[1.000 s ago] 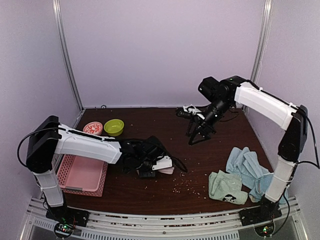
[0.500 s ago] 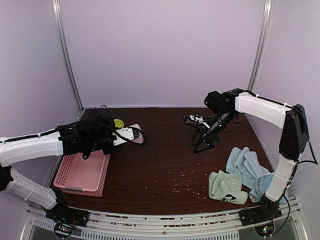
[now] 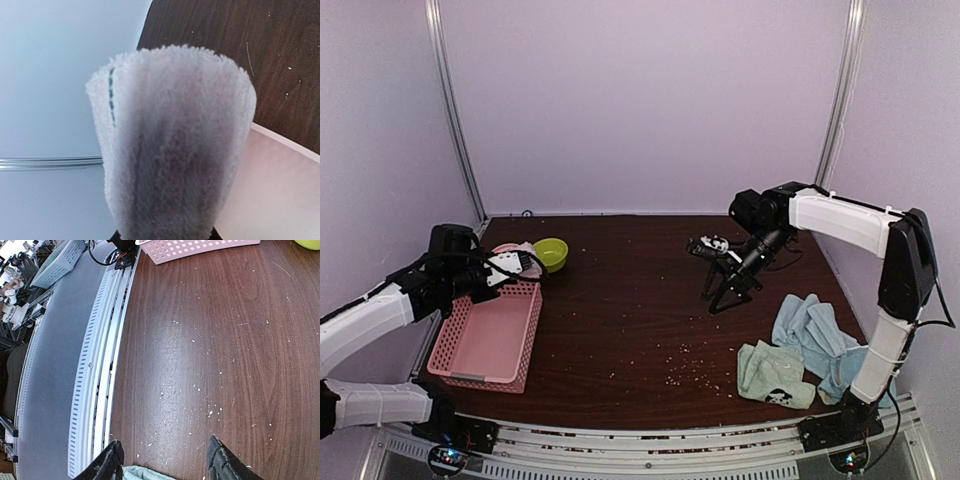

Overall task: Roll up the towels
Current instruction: Move the bin to the corner of the board, then place the towel in the bin.

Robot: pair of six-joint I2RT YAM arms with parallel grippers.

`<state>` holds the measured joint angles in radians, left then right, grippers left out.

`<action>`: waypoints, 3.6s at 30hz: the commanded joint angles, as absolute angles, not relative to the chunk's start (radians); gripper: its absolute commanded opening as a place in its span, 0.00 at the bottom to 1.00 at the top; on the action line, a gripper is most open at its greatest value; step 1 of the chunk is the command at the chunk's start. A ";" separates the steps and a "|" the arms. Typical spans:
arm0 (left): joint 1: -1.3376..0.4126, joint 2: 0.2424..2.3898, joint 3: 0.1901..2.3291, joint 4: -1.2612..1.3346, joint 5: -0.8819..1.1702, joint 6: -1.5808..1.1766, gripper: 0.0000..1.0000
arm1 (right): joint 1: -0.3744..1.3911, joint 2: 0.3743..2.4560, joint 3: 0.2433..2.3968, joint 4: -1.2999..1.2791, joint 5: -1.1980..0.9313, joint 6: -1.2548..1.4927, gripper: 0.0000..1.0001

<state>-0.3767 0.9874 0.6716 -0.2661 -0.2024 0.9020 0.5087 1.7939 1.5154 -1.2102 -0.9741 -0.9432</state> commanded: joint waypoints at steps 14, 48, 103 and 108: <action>-0.160 1.090 0.607 -0.242 -0.004 1.053 0.00 | 0.505 1.804 1.524 -1.357 -1.075 -1.092 0.57; -0.114 1.437 0.630 0.103 -0.095 1.143 0.22 | 0.506 1.799 1.509 -1.357 -1.081 -1.097 0.58; -0.122 1.283 0.633 -0.094 -0.029 1.111 0.67 | 0.537 1.776 1.506 -1.359 -1.073 -1.087 0.60; -0.162 1.164 0.706 -0.283 -0.041 1.077 0.68 | 0.541 1.783 1.509 -1.359 -1.076 -1.085 0.60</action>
